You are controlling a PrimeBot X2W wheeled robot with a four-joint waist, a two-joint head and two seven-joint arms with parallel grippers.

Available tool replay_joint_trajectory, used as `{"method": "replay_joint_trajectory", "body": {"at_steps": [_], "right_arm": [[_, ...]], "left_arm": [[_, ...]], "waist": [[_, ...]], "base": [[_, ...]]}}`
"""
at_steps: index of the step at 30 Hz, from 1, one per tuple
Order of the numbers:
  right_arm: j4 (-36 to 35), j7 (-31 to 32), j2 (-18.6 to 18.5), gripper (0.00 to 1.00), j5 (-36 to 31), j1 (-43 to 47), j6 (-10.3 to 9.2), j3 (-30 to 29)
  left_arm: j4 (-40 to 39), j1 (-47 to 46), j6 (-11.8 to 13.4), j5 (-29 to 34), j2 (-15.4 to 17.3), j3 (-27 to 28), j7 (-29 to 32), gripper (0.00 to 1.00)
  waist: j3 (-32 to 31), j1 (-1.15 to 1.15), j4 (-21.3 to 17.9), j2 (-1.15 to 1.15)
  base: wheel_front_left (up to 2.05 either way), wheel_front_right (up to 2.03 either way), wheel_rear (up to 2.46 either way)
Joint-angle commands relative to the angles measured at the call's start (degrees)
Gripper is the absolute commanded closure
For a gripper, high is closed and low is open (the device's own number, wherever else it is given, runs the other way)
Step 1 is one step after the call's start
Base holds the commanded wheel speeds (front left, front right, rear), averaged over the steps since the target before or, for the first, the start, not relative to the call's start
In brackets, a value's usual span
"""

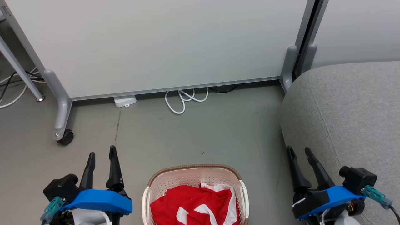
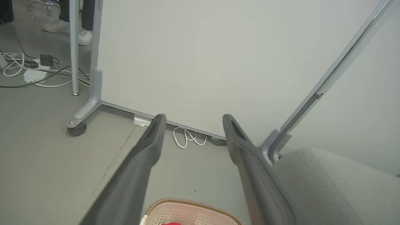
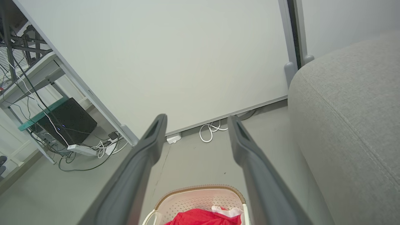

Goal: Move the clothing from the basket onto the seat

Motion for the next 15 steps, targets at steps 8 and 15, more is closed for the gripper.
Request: {"method": "replay_joint_trajectory", "body": {"at_steps": [8,15], "right_arm": [[-0.11,-1.53,-0.44,0.0,-5.35,-1.5,0.11,0.64],[-0.06,-2.44,-0.48,0.0,-9.36,-1.74,0.11,1.2]], "left_arm": [[-0.57,-1.49,0.68,5.33,0.68,-1.17,-1.53,0.0],[-0.67,-1.45,1.05,9.13,0.83,-1.88,-2.49,0.0]], "waist": [[0.29,0.0,0.04,0.0],[0.46,0.0,0.1,0.0]], "base": [[0.0,0.0,0.0],[0.0,0.0,0.0]]}}
